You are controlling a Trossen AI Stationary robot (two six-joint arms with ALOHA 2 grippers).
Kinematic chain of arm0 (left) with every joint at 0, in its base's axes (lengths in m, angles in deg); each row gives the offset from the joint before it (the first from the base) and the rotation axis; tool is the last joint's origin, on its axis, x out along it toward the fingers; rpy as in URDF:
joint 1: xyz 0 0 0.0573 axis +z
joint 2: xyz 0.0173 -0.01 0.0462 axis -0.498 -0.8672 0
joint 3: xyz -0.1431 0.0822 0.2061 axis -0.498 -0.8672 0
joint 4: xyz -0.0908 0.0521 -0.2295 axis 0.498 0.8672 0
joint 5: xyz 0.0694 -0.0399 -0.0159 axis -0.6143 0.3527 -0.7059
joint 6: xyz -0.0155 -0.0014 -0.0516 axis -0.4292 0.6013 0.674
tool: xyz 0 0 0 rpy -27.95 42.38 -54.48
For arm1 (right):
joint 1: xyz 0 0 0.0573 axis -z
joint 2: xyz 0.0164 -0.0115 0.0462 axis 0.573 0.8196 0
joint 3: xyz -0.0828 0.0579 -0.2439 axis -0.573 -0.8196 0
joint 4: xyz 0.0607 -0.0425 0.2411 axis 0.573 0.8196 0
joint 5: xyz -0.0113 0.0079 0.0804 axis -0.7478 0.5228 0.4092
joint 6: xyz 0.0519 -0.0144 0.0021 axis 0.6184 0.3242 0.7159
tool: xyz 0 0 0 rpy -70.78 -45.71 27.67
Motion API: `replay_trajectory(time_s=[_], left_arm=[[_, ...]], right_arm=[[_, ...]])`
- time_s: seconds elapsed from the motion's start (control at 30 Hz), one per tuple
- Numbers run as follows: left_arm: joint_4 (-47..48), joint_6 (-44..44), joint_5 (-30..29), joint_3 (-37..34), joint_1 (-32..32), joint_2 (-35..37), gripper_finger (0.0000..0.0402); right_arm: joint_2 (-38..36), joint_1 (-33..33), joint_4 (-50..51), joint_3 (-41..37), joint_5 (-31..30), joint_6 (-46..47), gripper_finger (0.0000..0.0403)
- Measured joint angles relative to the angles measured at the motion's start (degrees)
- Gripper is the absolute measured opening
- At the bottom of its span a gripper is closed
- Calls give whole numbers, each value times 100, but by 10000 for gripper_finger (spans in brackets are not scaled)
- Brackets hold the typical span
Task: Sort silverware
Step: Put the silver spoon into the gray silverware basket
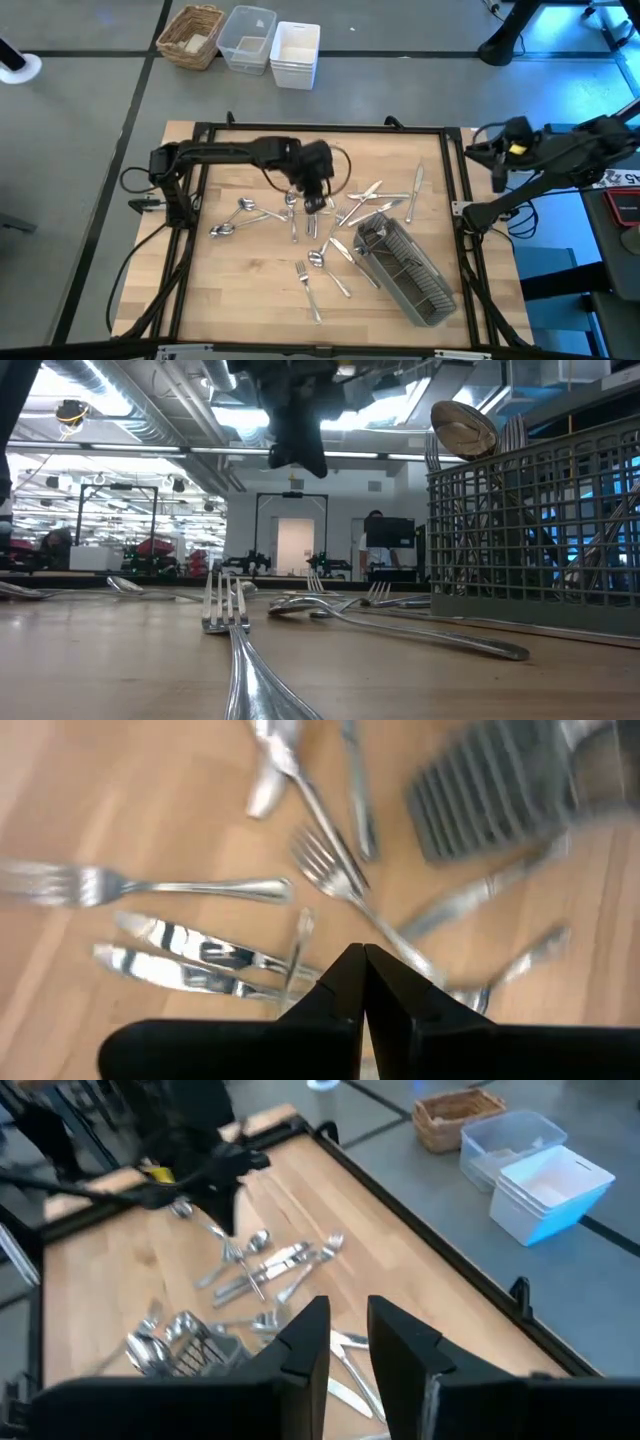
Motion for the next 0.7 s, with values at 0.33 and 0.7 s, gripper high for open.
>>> replay_trajectory(time_s=[0.33,0.7], left_arm=[[2092,2042,-164,-7,-114,-160,81],[865,5031,-313,-1287,-80,-222,109]], right_arm=[[197,-2,-15,-932,313,768,72],[646,-2,-17,-1077,348,701,72]])
